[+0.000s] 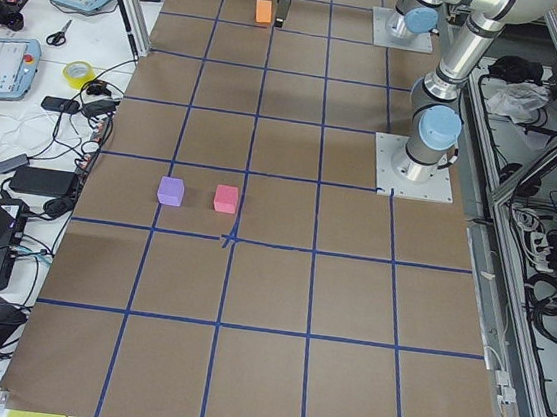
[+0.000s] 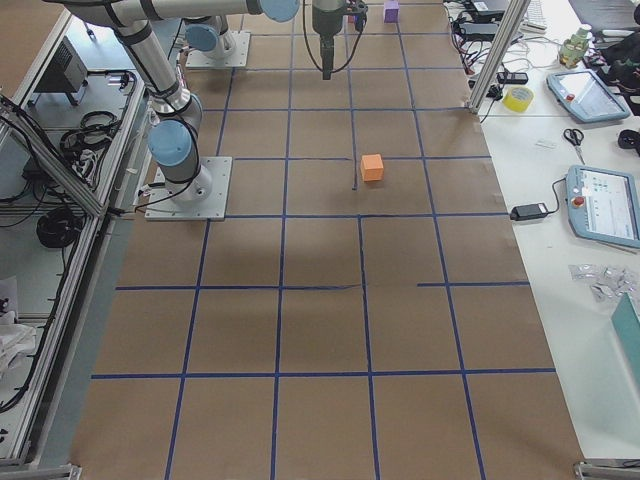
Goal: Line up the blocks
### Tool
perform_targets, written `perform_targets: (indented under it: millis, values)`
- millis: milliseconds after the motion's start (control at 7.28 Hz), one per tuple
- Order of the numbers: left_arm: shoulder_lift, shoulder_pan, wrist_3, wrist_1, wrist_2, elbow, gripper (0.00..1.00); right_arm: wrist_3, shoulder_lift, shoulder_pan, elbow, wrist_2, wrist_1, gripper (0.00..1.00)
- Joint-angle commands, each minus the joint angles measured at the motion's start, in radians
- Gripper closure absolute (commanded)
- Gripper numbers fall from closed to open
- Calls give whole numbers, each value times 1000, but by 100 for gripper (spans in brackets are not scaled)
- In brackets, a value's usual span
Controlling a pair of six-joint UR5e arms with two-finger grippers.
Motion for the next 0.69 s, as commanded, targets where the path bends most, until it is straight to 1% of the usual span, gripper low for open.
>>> perform_targets:
  millis: [0,549]
  values:
    - [-4,-1,-3,0,-1,6,0,2,-3,1,-1,-1,-1,0]
    - [4,0,0,0,-1,-3,0,-8,2,-1,2,-14,-2,0]
